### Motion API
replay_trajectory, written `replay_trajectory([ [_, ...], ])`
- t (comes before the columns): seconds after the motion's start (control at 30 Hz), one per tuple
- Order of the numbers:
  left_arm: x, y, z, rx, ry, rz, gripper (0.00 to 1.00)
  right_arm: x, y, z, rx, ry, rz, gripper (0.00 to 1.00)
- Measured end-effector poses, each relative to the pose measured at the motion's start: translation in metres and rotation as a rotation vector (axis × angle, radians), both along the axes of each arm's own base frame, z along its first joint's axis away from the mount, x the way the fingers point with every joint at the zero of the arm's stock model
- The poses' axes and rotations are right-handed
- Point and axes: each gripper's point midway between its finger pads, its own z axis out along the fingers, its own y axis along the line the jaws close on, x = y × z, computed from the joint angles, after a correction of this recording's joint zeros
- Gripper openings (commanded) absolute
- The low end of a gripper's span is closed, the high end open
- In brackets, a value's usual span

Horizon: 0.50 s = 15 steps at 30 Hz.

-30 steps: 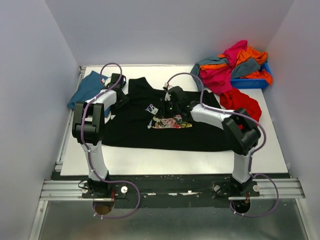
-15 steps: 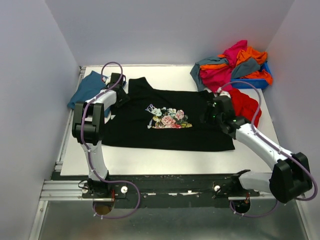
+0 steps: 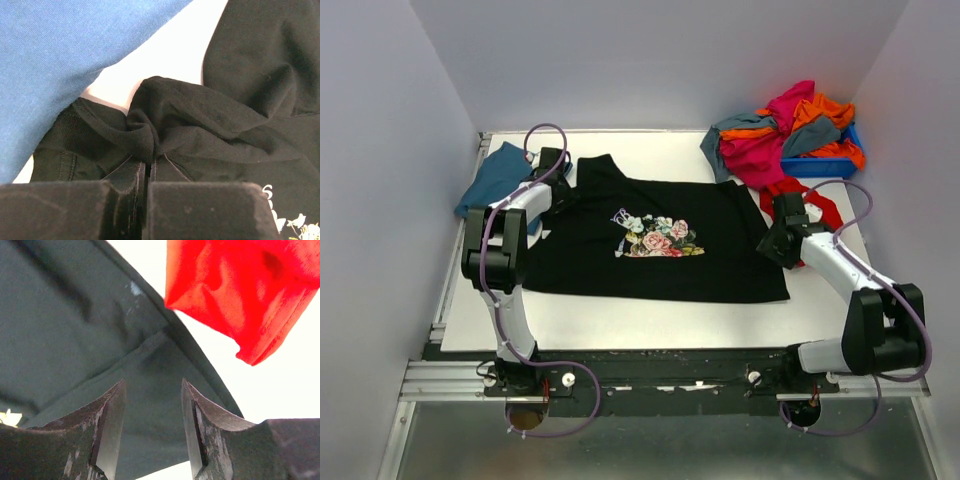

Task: Fold and stack the t-shirts
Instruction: Fold the flattened tshirt in 1/3 of the way

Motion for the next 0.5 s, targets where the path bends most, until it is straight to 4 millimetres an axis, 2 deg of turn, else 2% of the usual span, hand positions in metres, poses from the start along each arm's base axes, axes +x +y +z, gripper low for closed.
replay_trajectory([
  [0.13,-0.001,0.0,0.007,0.005,-0.014,-0.009,0.0,0.012,-0.011,-0.007,0.016,0.028,-0.086,0.56],
  [0.3,0.0,0.0,0.012,0.007,-0.028,-0.014,0.0,0.026,-0.016,-0.017,0.037,0.048,-0.155,0.49],
  [0.4,0.0,0.0,0.013,0.008,-0.03,-0.015,0.0,0.032,-0.015,-0.024,0.049,0.066,-0.183,0.41],
  [0.5,-0.001,0.001,0.013,0.008,-0.029,-0.015,0.0,0.032,-0.015,-0.033,0.057,0.087,-0.213,0.24],
])
